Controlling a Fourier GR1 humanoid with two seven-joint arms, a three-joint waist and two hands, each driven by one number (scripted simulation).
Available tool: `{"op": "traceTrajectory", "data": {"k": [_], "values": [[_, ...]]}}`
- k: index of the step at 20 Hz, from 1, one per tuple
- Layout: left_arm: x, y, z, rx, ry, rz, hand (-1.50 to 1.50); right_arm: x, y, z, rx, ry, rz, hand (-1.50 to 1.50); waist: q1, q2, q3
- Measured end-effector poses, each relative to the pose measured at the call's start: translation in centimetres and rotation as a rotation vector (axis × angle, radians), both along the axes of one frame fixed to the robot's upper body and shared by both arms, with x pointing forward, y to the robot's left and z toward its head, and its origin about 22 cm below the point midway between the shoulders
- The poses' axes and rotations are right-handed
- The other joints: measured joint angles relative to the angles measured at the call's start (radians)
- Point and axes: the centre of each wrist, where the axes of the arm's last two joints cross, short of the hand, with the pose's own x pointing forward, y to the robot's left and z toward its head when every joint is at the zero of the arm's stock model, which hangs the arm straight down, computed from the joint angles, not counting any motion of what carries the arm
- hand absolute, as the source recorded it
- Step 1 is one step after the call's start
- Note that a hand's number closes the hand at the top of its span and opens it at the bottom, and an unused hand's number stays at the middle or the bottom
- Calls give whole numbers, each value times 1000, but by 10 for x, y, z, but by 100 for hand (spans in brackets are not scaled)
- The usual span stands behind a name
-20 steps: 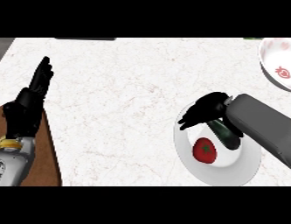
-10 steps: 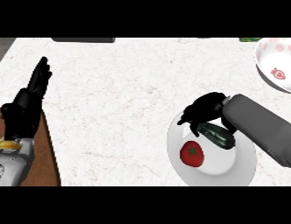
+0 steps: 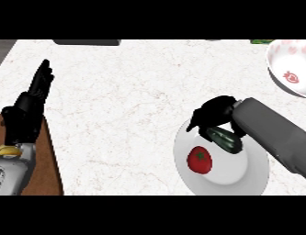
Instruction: Pick the eggplant from the plate and place it in the bowl
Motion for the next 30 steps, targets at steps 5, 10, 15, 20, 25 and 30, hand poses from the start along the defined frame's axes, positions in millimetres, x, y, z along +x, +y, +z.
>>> {"op": "traceTrajectory", "data": {"k": [5,10,15,20,25,30], "values": [[0,-2,1,-1,3,11,0,8,1,-1,137,8,-298,150,-10,6,5],[-1,5,-2,0,20,38,0,23,-15,6,264,-85,-826,150,-43,1,8],[-2,6,-3,-1,31,39,0,37,21,25,505,-174,-1256,150,-42,-6,8],[-3,8,-3,4,35,42,0,47,76,60,755,-317,-1573,150,-41,-9,7],[-2,8,-4,5,36,48,0,54,100,94,845,-525,-1804,150,-45,-5,6],[-1,12,-2,2,24,51,0,61,86,114,901,-671,-1946,150,-46,1,7]]}}
